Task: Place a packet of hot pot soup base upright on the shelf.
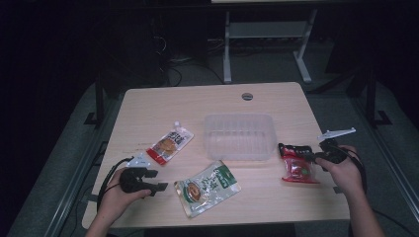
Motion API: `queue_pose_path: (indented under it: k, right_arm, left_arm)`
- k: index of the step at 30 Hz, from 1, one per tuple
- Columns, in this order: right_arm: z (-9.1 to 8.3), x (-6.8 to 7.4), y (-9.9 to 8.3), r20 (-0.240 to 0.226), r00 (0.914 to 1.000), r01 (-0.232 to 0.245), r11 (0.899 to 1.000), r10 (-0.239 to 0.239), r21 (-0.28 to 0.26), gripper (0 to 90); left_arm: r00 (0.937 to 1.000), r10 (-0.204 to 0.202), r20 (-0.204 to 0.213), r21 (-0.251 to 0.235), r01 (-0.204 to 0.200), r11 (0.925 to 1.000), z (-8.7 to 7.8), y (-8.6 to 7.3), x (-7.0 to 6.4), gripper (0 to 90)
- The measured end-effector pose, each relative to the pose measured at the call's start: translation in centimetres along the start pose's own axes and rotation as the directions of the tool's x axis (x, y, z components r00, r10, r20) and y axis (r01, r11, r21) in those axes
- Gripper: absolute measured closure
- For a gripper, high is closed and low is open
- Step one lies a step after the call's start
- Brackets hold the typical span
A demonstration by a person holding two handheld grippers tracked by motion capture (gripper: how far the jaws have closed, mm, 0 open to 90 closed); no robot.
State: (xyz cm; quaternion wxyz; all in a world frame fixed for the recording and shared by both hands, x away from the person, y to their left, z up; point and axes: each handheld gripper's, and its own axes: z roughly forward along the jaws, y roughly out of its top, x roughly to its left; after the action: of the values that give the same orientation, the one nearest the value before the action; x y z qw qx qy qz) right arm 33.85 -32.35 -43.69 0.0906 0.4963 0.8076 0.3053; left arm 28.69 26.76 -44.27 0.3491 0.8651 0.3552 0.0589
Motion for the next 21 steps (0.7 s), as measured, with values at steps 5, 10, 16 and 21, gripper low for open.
queue_pose_path:
  k: [5, 10, 16, 21]
  right_arm:
    - [0.3, -0.3, -0.3, -0.001, 1.0, 0.005, 0.999, -0.004, 0.032, 90.0]
    - [0.2, -0.1, -0.5, -0.018, 0.9996, 0.023, 0.998, -0.022, 0.051, 90.0]
    - [-0.3, 0.8, -1.1, -0.041, 0.9979, 0.053, 0.996, -0.05, 0.073, 90.0]
    - [-0.3, 1.7, -1.3, -0.081, 0.9933, 0.09, 0.992, -0.082, 0.092, 90.0]
  left_arm:
    - [0.9999, -0.011, -0.004, -0.002, 0.011, 0.9999, -0.1, -0.3, 0.0, 32.1]
    - [0.9998, -0.012, -0.013, -0.008, 0.012, 0.9999, -0.4, -0.4, 0.0, 32.1]
    - [0.9998, -0.015, -0.015, -0.017, 0.015, 0.9998, -0.5, -0.5, 0.0, 32.0]
    - [0.9999, -0.013, -0.011, -0.016, 0.013, 0.9998, -0.5, -0.5, 0.0, 31.8]
